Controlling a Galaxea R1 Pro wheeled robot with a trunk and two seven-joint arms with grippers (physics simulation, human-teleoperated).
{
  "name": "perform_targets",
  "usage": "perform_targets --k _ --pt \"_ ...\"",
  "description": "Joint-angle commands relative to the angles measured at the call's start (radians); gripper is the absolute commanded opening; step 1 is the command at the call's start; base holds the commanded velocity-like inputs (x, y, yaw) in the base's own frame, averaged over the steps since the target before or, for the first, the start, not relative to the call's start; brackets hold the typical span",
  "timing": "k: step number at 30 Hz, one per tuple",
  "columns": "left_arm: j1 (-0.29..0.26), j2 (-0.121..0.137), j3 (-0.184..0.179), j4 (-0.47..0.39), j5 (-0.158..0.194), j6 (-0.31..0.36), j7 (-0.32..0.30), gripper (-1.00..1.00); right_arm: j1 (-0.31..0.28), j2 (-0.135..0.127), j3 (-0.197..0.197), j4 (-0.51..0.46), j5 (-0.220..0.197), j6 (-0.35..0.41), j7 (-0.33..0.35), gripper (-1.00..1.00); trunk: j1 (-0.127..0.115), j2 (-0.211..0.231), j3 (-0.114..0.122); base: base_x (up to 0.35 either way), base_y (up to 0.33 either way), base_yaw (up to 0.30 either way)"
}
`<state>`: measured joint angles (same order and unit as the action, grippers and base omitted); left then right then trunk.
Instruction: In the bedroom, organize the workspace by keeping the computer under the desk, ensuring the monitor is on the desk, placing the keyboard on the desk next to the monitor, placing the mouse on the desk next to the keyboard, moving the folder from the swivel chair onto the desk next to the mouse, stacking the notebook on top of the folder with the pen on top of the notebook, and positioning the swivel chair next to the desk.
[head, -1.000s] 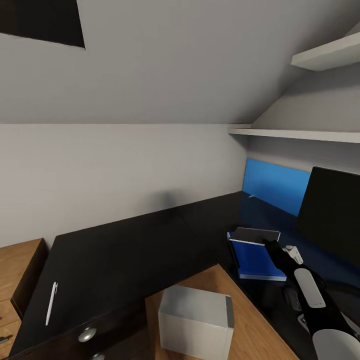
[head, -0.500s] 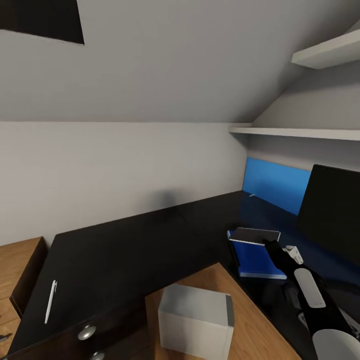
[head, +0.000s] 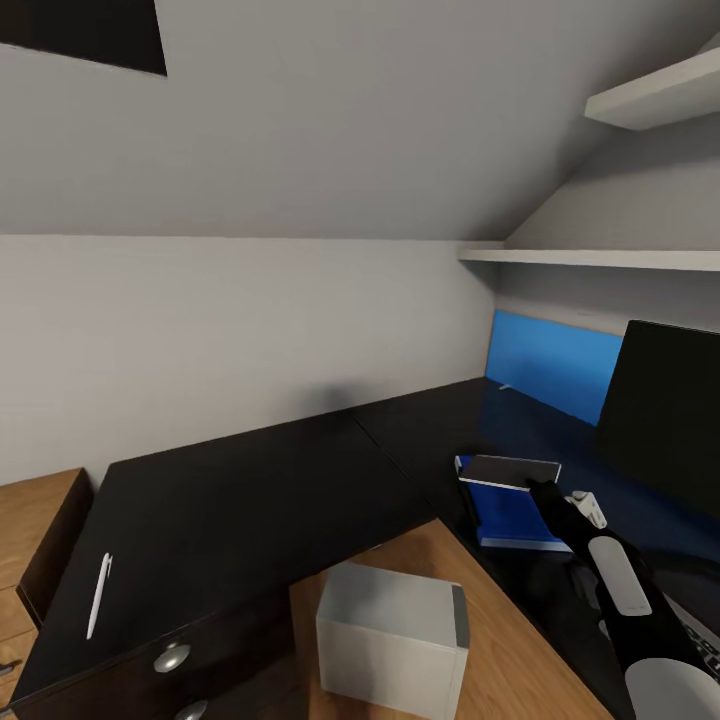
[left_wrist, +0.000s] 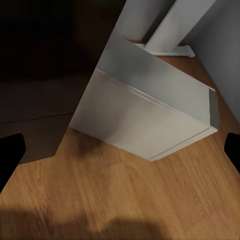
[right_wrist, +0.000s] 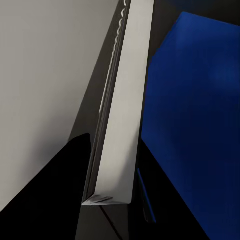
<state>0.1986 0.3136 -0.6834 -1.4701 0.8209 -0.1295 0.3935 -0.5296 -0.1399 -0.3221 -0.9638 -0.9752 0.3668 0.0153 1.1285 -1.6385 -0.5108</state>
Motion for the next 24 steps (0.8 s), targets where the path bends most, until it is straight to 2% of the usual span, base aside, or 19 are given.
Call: perform_targets --k 1,14,24 --pt "-0.001 0.001 -0.003 -0.001 0.011 -0.008 0.004 1.0 -0.001 0.0 -0.003 -0.001 -0.003 0.006 0.002 -1.0 0.0 -0.001 -0.001 0.0 0.0 0.0" --pt "-0.001 0.001 -0.004 -0.001 0.01 -0.009 0.004 1.0 -0.001 0.0 -0.004 -0.001 -0.003 0.003 -0.001 -1.0 0.0 -0.001 -0.001 0.0 0.0 0.0" --pt "-0.001 0.001 -0.004 -0.001 0.011 -0.008 0.004 1.0 -0.001 0.0 -0.003 0.0 -0.003 -0.051 -0.001 -1.0 0.0 -0.001 -0.001 0.0 0.0 0.0"
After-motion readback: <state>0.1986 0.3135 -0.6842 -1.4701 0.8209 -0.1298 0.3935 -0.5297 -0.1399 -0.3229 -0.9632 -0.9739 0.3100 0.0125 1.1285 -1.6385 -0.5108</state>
